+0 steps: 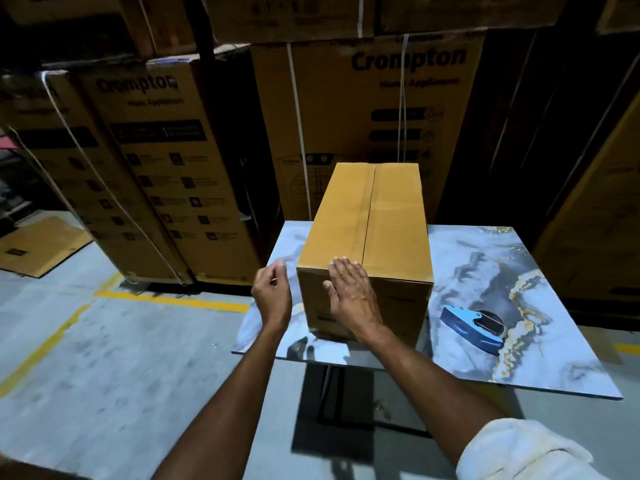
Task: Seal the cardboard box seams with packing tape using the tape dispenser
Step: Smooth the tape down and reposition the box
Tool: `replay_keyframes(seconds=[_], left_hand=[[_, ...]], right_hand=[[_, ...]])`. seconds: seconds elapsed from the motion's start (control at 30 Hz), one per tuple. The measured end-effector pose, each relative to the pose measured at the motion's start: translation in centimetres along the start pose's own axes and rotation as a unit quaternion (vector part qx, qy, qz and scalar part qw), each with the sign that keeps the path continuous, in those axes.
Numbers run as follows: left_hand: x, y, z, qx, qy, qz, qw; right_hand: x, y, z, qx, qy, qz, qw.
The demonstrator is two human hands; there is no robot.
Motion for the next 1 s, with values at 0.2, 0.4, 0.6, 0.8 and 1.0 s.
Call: replay_keyframes(seconds=[0.2,0.4,0.6,0.8,1.0], left_hand=[[0.6,-2.8,3.0,0.058,0.065,0.026,0.996],[0.6,-3.4,5.3,0.06,0.067,0.022,0.996],[3.8,-3.7,3.2,-0.036,-0.089,-0.092,0.991],[6.3,-5.4,2.7,-0.122,-0.118,-0.044,0.985],[7.9,-6.5,4.0,-0.229,-0.129,0.073,0.962]], right_hand=[[0.2,-0.1,-0.6,0.017,-0.004,-0.016,1.0],[0.4,-0.6,-0.8,0.034,-0.006,-0.015,0.999],[0.7,-1.1,-0.6,0.054,-0.005,-0.038,0.998],[1.0,-1.6,-0.8,0.066,0.001,-0.022,0.998],[1.1,-1.3,-0.5,0.085,0.012,-0.013,0.996]])
Point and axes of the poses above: each hand's wrist, its own x-axis away from the middle knuckle, its own y-axis out of the back of the hand, z = x × y, the point moved 7 cm from there along -x, towards the middle knuckle, and after that the axes turned 10 degrees about -z, right-handed, at the moved point
